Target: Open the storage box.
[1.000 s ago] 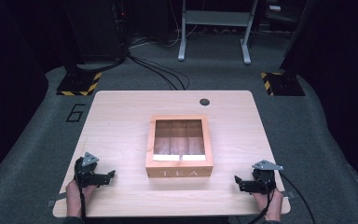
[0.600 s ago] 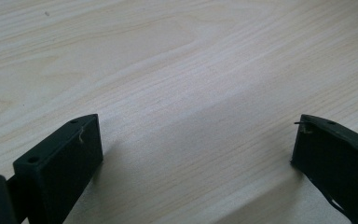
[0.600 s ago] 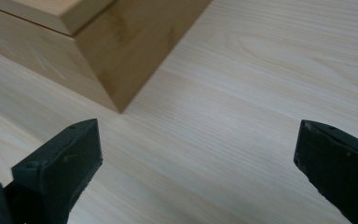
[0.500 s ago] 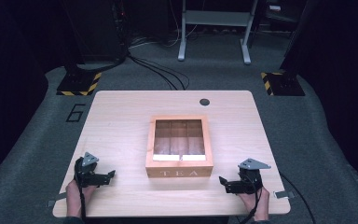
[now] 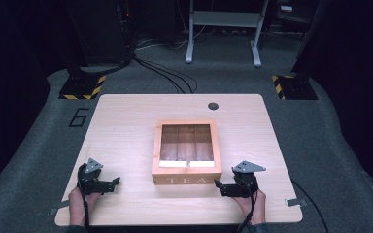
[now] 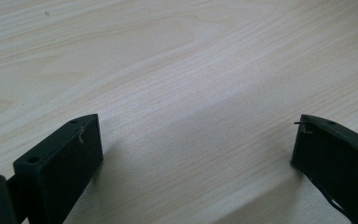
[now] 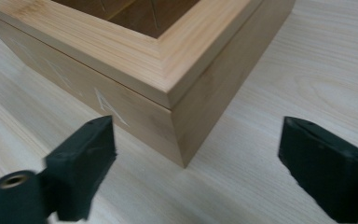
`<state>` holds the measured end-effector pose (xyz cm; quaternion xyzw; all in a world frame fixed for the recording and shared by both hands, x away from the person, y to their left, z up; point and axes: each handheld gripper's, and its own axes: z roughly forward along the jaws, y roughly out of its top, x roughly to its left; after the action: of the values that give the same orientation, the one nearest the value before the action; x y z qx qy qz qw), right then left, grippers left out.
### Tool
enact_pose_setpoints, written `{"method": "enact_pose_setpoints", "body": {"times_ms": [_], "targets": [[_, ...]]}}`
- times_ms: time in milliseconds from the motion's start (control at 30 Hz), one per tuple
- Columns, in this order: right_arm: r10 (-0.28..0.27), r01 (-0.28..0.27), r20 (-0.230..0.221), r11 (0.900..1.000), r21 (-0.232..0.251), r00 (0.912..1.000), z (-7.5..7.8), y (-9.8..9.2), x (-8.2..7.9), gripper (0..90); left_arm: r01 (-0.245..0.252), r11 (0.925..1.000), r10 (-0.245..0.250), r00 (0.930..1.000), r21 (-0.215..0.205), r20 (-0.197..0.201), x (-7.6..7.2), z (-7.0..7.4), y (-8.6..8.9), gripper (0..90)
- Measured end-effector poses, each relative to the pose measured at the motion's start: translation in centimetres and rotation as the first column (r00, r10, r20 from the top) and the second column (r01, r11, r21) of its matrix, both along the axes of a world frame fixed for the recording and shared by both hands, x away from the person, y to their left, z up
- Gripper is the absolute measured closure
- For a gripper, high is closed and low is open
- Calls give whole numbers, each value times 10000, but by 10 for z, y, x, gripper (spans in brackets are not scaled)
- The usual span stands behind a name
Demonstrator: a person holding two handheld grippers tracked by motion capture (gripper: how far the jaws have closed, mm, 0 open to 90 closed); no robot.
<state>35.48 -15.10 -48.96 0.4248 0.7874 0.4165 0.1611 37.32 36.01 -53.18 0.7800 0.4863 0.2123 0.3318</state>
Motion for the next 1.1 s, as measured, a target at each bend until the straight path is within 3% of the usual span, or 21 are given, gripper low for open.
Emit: {"method": "enact_pose_setpoints", "body": {"times_ms": [333,633,1100], "targets": [[206,-213,220,9992,350,9995,2,4,-2,468,17,10000,-17,10000,-1,-31,0,0,0,15],[552,-585,530,9963,635,9971,4,1,-6,624,27,10000,-27,10000,1,-37,0,0,0,15],[503,-566,729,9947,863,9961,2,-3,-8,661,28,10000,-28,10000,4,-33,0,0,0,15]]}}
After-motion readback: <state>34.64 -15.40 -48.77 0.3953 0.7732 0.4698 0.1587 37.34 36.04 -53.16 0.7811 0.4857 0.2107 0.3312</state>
